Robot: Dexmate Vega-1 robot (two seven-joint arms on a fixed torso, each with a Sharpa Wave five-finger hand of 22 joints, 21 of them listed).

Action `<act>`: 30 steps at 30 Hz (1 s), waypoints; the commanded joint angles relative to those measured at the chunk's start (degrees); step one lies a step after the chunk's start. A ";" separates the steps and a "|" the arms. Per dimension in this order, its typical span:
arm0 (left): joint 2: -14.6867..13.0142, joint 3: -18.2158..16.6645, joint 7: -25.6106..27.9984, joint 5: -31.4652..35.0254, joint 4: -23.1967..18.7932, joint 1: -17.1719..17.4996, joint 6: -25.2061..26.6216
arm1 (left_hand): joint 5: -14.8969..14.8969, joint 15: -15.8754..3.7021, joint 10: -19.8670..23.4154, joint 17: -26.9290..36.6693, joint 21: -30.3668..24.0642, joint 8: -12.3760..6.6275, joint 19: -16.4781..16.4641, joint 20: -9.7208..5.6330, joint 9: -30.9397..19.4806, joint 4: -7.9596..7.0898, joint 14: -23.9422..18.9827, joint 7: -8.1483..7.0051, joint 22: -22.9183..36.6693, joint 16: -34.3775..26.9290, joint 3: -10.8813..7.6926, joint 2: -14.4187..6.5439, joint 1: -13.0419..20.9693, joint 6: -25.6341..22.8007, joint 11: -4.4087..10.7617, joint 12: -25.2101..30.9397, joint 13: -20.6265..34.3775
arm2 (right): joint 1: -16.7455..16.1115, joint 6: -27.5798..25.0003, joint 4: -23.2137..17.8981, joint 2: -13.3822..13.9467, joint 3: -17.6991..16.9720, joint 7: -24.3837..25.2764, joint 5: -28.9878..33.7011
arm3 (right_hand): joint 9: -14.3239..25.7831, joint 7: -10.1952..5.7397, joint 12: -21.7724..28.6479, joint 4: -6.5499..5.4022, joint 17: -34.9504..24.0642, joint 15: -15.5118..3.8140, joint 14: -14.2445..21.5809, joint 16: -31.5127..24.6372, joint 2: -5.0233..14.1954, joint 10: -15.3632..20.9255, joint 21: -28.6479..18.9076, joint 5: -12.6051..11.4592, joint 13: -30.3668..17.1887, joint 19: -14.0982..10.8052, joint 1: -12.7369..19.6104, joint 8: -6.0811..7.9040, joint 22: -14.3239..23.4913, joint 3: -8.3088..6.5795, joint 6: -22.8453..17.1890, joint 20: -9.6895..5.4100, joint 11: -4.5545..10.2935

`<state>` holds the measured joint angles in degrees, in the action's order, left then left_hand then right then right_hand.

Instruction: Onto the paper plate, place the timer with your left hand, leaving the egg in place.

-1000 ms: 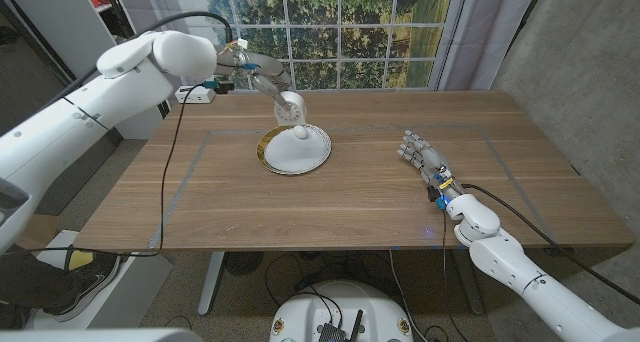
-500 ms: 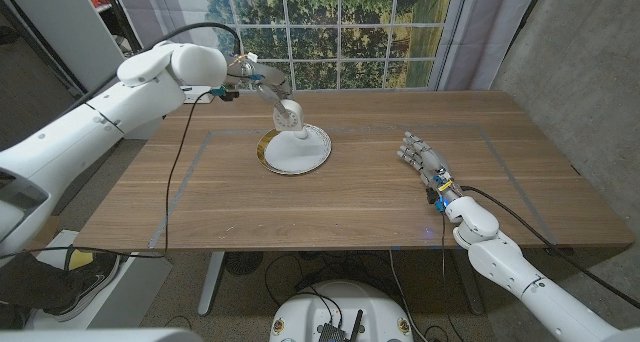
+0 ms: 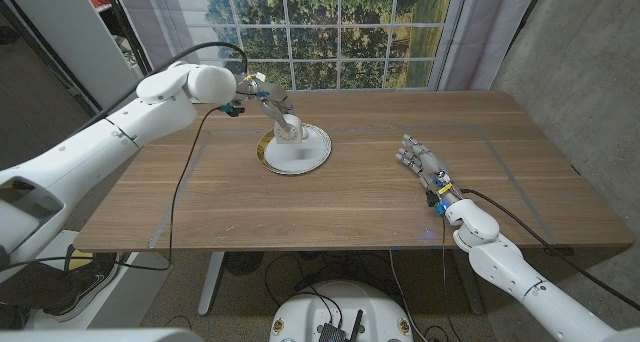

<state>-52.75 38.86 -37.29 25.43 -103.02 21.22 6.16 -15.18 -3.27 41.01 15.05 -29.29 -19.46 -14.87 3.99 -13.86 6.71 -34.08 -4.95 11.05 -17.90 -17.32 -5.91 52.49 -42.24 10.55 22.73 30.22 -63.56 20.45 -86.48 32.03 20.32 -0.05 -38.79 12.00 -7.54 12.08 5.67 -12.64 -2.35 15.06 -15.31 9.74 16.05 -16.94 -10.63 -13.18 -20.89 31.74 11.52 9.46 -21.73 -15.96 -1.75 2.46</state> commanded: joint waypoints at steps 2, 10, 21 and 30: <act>1.67 2.44 1.27 4.05 2.59 0.82 1.71 | 0.15 -8.74 0.22 0.25 -0.43 -0.29 -0.04 -0.14 -2.07 -1.48 0.21 -0.37 0.32 0.19 -1.71 -2.98 2.98 -0.06 0.50 0.38 4.53 | -1.30 -1.06 -1.59 0.91 -0.12 -0.14 -0.72 | 0.07 0.05 0.38 0.00 -0.22 -5.24 0.22 -0.26 0.64 0.61 0.27 -0.22 -0.22 -0.59 0.11 0.28 0.33 0.12 -0.26 -0.05 -0.13; 3.46 4.04 1.76 4.55 6.24 0.12 0.56 | 0.26 -8.63 -0.02 0.29 -0.46 -0.17 -0.02 -0.12 -1.97 -1.49 0.31 -0.47 0.32 0.32 -1.78 -2.89 3.03 -0.03 0.50 0.17 4.74 | -2.39 -1.82 -3.05 1.58 -0.30 0.48 -0.88 | 0.07 0.04 0.36 -0.02 -0.23 -5.25 0.19 -0.26 0.65 0.58 0.41 -0.22 -0.23 -0.66 0.12 0.29 0.34 0.11 -0.29 -0.05 -0.09; 5.01 5.29 3.11 4.64 9.10 0.27 0.27 | 0.45 -8.53 -0.30 0.39 -0.52 0.28 -0.01 -0.14 -1.74 -1.66 0.90 -0.45 0.33 0.68 -1.79 -2.80 2.88 0.51 0.52 -0.16 5.05 | -3.38 -1.84 -3.92 2.03 -0.36 0.66 -0.82 | 0.07 0.09 0.38 0.07 -0.19 -5.14 0.26 -0.29 0.56 0.63 0.64 -0.24 -0.25 -0.78 0.22 0.29 0.34 0.09 -0.31 0.08 -0.15; 5.43 6.01 4.17 5.77 10.25 0.00 1.00 | 0.70 -8.01 -1.97 0.58 -0.57 1.18 0.09 -0.04 -1.39 -1.89 2.16 -0.55 0.35 1.27 -1.99 -3.00 2.80 1.94 0.29 -1.16 5.32 | -3.37 -1.98 -4.29 2.06 -0.31 1.03 -0.55 | 0.07 0.01 0.35 0.11 -0.17 -5.08 0.15 -0.25 0.54 0.58 0.83 -0.25 -0.26 -0.81 0.26 0.29 0.35 0.09 -0.31 0.21 -0.13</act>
<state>-48.28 43.70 -34.41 30.01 -94.90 21.47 6.60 -14.52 -2.97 39.57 15.32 -29.29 -18.40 -14.87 3.99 -14.18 6.71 -32.52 -5.41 11.32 -16.84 -17.32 -7.32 53.94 -40.89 10.84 21.72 30.21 -66.58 18.68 -90.10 33.84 20.02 0.62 -39.61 12.00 -7.54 12.08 5.67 -12.64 -2.35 15.06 -15.31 9.74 16.05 -16.31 -10.63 -13.18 -21.20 31.74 11.52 9.45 -21.73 -15.96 -1.44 2.46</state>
